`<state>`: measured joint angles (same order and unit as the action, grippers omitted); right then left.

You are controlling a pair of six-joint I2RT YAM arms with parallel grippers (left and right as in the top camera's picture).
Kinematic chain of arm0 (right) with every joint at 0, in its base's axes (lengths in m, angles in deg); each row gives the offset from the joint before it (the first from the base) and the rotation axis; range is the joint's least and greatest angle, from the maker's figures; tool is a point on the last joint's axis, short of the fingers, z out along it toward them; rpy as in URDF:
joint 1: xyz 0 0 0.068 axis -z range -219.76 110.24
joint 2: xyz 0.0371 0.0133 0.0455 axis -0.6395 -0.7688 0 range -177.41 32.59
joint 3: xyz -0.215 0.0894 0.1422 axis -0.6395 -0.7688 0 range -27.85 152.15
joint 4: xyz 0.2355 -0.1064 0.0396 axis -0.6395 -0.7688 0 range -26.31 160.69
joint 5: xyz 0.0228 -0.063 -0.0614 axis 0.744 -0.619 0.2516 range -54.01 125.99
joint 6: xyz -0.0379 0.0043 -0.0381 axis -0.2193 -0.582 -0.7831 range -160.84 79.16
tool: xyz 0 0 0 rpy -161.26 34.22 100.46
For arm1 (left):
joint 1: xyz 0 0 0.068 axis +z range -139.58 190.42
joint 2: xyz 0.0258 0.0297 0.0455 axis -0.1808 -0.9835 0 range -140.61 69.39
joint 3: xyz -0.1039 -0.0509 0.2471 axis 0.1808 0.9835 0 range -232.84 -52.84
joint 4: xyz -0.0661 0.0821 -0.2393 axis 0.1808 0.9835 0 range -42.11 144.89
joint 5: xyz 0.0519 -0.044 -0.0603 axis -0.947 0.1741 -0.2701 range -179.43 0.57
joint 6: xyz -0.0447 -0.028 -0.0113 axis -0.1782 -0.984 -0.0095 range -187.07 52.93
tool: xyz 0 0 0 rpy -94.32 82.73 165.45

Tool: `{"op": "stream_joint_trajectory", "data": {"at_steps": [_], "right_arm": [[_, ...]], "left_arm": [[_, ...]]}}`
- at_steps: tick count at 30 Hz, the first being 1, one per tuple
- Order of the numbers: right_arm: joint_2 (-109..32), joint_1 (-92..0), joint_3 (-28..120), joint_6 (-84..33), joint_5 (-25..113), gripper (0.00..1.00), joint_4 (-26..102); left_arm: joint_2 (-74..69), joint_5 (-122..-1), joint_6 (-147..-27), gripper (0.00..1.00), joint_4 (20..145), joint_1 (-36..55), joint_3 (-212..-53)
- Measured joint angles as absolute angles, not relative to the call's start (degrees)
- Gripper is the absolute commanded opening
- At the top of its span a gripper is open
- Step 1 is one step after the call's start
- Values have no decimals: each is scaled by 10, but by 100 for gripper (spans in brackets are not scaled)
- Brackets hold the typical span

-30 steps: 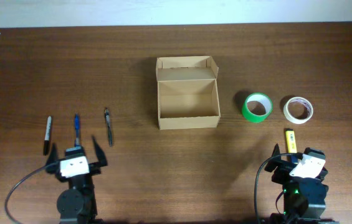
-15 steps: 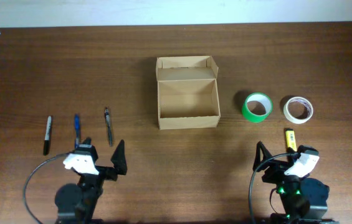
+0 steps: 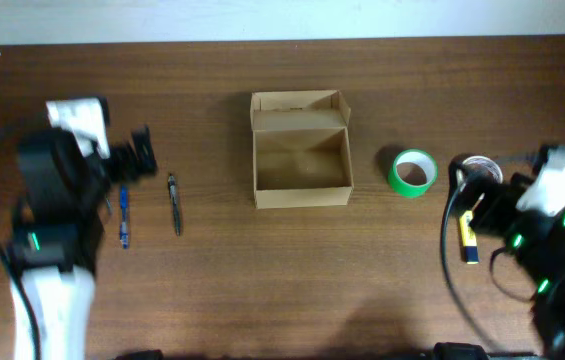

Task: Pack container
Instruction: 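Move the right gripper over the green tape roll and grasp it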

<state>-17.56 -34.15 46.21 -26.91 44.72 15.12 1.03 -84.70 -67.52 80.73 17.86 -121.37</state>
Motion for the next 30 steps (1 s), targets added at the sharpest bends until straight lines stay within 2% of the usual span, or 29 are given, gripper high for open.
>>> {"op": "stream_joint_trajectory", "data": {"at_steps": [4, 10, 17, 20, 30], "right_arm": [[-296, -342, 600, -306, 450, 99, 51], [-465, -342, 683, -310, 449, 99, -40], [-657, -342, 704, -296, 444, 100, -34], [-713, -342, 705, -287, 431, 93, -15], [-820, -342, 705, -262, 367, 91, 21]], "left_arm": [[-114, -809, -670, 99, 859, 212, -1321], [-232, -784, -670, 99, 896, 231, -1348], [-292, -774, -670, 99, 906, 231, -1348], [-304, -774, -670, 99, 905, 231, -1348], [-311, -772, -670, 99, 905, 231, -1348]]}}
